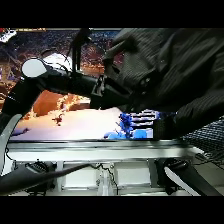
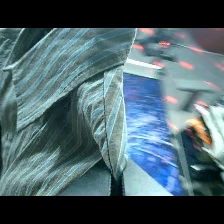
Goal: Fold the clothes and pants, and hang the long-sleeved shirts on hangers.
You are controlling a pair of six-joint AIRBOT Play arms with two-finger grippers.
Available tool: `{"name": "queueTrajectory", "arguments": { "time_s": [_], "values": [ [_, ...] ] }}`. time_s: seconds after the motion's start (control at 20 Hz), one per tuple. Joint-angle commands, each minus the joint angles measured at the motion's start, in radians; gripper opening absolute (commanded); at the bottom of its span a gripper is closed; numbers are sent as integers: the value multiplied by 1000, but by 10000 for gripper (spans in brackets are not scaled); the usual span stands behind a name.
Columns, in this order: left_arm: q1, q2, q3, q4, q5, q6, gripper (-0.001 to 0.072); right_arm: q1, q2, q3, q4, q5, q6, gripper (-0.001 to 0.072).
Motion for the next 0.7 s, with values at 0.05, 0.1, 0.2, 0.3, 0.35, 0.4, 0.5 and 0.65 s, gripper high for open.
{"name": "queueTrajectory", "arguments": {
  "time_s": [0.05,0.1,0.2,0.3,0.35,0.4,0.5,0.65],
  "values": [
    [-57,-1,1,232,6,-126,409,0,17,12,-366,11,296,27],
    [-69,-1,1,269,6,-148,409,-1,14,20,-433,16,338,27],
    [-87,-1,1,288,3,-152,408,-1,10,22,-549,15,373,27],
    [-95,-1,1,288,3,-152,407,-11,0,22,-633,11,374,27],
    [-97,-1,1,288,3,-152,407,-45,-8,24,-641,5,375,27],
    [-97,-1,1,288,3,-151,407,-89,-18,29,-638,5,400,27],
    [-97,-1,1,289,3,-151,407,-174,-36,39,-636,-5,491,27],
    [-97,-3,1,292,3,-151,407,-293,-69,59,-635,-57,565,27]
  ]
}}
